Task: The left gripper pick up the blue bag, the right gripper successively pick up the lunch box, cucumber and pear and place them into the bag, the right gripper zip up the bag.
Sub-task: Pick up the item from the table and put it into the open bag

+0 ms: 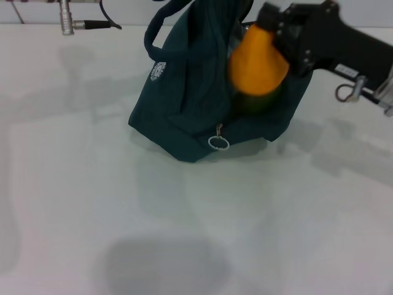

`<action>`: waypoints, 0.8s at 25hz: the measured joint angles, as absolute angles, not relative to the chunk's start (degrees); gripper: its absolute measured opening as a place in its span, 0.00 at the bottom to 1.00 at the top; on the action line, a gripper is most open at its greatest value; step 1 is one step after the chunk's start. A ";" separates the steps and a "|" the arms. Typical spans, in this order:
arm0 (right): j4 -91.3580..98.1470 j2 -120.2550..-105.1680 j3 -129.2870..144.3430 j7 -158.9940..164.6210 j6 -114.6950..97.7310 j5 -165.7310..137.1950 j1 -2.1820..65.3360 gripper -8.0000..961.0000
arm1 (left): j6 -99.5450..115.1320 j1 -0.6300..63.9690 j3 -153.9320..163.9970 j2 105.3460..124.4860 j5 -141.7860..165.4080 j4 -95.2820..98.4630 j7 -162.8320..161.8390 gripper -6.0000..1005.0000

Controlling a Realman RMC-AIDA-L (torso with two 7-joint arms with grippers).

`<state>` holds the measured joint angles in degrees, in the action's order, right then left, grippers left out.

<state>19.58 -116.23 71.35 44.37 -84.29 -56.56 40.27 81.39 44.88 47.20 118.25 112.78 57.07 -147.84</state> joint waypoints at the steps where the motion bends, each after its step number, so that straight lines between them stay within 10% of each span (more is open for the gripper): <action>1: 19.04 -116.23 72.51 44.24 -83.75 -55.62 40.55 0.06 | 81.39 44.87 47.20 118.23 112.78 57.06 -147.82 0.08; 20: 19.31 -116.19 82.58 44.11 -73.08 -54.32 42.33 0.07 | 81.93 44.45 47.19 118.39 112.75 56.95 -148.35 0.08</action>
